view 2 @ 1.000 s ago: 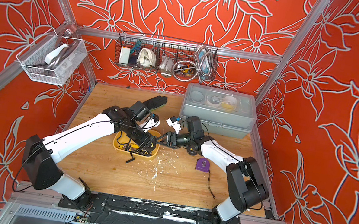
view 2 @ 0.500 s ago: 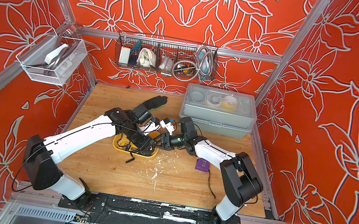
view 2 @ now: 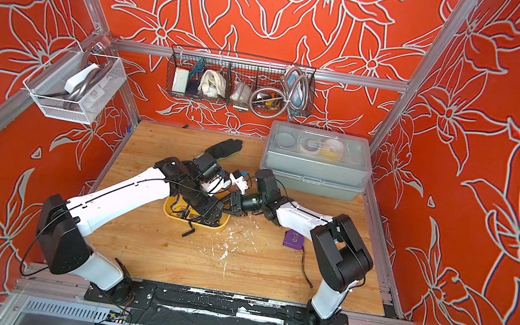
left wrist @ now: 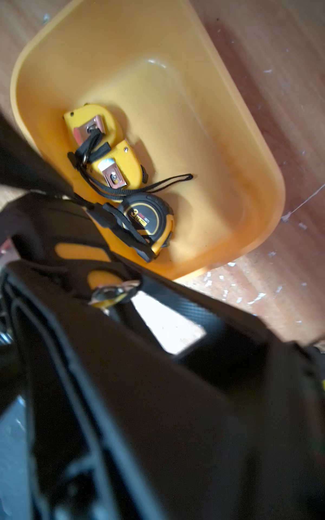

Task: Take the tape measure out of the storage box
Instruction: Place the tape measure at the center of the board.

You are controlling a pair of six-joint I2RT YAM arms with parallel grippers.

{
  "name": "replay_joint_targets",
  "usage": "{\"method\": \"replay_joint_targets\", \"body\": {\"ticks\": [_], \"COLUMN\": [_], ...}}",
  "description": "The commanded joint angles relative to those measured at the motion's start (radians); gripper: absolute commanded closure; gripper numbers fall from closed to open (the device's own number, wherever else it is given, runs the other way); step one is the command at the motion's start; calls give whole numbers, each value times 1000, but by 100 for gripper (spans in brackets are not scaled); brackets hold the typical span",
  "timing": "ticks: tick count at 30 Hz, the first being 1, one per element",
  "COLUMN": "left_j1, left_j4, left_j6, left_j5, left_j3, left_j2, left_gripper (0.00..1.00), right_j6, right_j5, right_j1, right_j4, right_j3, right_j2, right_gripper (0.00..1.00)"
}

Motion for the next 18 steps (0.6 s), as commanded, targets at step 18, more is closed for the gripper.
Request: {"method": "replay_joint_targets", "body": {"ticks": [18], "left_j1": [133], "left_j4": [-40], "left_j6": [-171], "left_j5": [-120], "left_j3": [-18], "left_j2": [138], "left_gripper": [0], "right_j6": [-222], "right_j5": [118], "right_j1": [-521], "right_j4": [-442], "right_j3": [-274], "right_j2": [-398], "right_gripper": [82]}}
